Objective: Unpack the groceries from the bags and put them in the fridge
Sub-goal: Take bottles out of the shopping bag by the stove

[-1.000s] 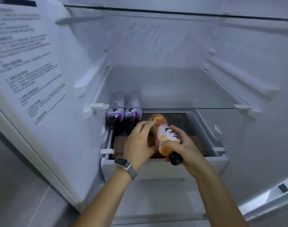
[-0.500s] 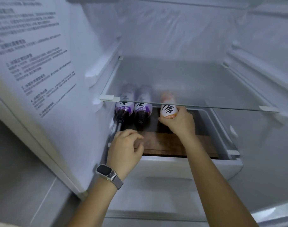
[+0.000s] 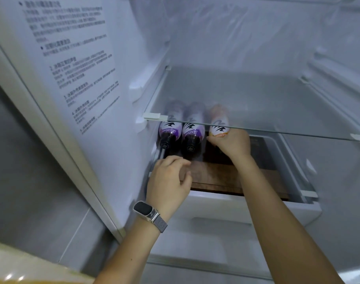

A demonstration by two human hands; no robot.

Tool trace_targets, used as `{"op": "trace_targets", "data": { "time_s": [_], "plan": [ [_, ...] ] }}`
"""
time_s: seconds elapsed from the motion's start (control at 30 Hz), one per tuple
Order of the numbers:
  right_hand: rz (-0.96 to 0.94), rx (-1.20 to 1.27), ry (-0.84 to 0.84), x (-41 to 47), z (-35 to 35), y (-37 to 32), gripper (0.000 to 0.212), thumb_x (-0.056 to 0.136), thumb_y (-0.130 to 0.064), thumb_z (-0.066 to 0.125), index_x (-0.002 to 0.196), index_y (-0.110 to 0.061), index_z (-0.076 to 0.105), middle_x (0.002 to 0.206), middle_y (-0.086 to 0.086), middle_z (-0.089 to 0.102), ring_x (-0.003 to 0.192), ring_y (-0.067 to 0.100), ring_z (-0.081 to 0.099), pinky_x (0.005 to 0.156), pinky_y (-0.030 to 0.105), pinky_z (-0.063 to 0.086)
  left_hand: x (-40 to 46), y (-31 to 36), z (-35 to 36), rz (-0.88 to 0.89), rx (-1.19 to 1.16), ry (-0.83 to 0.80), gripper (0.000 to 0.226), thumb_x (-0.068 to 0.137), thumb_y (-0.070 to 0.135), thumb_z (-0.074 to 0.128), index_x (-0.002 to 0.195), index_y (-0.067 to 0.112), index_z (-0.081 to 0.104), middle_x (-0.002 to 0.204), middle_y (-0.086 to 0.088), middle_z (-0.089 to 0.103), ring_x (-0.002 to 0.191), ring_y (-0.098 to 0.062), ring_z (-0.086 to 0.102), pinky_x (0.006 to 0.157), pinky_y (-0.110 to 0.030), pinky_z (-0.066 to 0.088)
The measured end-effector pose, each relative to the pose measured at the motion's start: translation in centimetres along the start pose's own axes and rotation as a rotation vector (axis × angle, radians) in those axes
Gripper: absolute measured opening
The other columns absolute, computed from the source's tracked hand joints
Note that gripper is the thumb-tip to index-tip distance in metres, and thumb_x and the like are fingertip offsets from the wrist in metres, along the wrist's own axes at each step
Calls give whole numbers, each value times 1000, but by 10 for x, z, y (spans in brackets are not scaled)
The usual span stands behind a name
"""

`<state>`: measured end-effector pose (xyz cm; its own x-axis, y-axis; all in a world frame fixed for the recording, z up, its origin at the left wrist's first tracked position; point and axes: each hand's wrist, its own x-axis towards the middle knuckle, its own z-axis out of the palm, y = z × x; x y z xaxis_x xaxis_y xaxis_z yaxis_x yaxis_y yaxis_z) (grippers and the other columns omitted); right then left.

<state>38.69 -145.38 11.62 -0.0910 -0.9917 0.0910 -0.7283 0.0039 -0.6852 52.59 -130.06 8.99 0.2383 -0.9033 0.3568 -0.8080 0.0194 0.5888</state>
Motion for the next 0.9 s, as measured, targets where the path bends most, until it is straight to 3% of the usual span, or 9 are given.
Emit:
{"op": "trace_targets", "data": {
  "time_s": [0.07, 0.23, 0.33, 0.47, 0.63, 0.73, 0.83, 0.9],
  "plan": [
    [-26, -5, -8, 0, 0, -1, 45, 54, -54, 72, 75, -14, 68, 75, 8, 70, 79, 26, 67, 62, 27, 47, -1, 0, 0, 1, -17, 35, 21, 81, 24, 62, 101, 25, 69, 108, 13, 63, 102, -16, 55, 86, -31, 47],
    [-64, 11, -57, -3, -9, -6, 35, 66, -42, 79, 78, -12, 67, 77, 6, 67, 81, 23, 65, 66, 30, 49, -9, 8, 5, -14, -34, 53, 22, 85, 30, 58, 101, 24, 70, 107, 13, 64, 103, -13, 53, 83, -20, 40],
    [-114, 19, -45, -6, -10, -13, 37, 70, -43, 76, 82, -10, 64, 84, 10, 69, 85, 28, 66, 75, 39, 55, -12, 12, 11, -13, -23, 18, 26, 83, 32, 54, 102, 24, 69, 107, 12, 64, 102, -16, 53, 84, -28, 47],
    [-101, -7, -75, -8, -9, -11, 44, 63, -58, 72, 81, -18, 63, 89, 8, 70, 91, 32, 66, 79, 44, 56, -15, 16, 12, -10, 13, 15, 23, 84, 28, 57, 104, 23, 69, 106, 10, 65, 101, -18, 53, 85, -31, 48],
    [-52, 59, -239, 2, -13, 4, 79, 40, -83, 66, 101, -32, 67, 104, -3, 70, 104, 23, 63, 91, 44, 53, -6, 22, 7, -15, 145, 23, 27, 85, 33, 56, 107, 24, 68, 110, 6, 66, 104, -21, 54, 88, -35, 46],
    [-65, 86, -267, -2, -25, 8, 74, 55, -82, 58, 110, -34, 65, 116, -2, 66, 114, 23, 58, 98, 41, 48, 0, 26, 5, -31, 183, 9, 29, 87, 34, 54, 111, 25, 66, 114, 5, 65, 107, -22, 52, 90, -39, 46],
    [-80, 133, -191, -5, -31, 24, 66, 80, -60, 61, 132, -21, 54, 136, 4, 56, 127, 25, 50, 105, 39, 41, -2, 31, 7, -55, 166, 19, 29, 87, 33, 54, 113, 25, 65, 115, 5, 64, 108, -22, 51, 92, -37, 44],
    [-71, 156, -108, -11, -35, 38, 63, 86, -47, 64, 137, -14, 49, 140, 7, 53, 129, 25, 48, 108, 39, 39, -8, 35, 9, -67, 154, 4, 30, 88, 32, 54, 114, 24, 65, 117, 5, 63, 110, -22, 50, 93, -35, 44]
  ]
}}
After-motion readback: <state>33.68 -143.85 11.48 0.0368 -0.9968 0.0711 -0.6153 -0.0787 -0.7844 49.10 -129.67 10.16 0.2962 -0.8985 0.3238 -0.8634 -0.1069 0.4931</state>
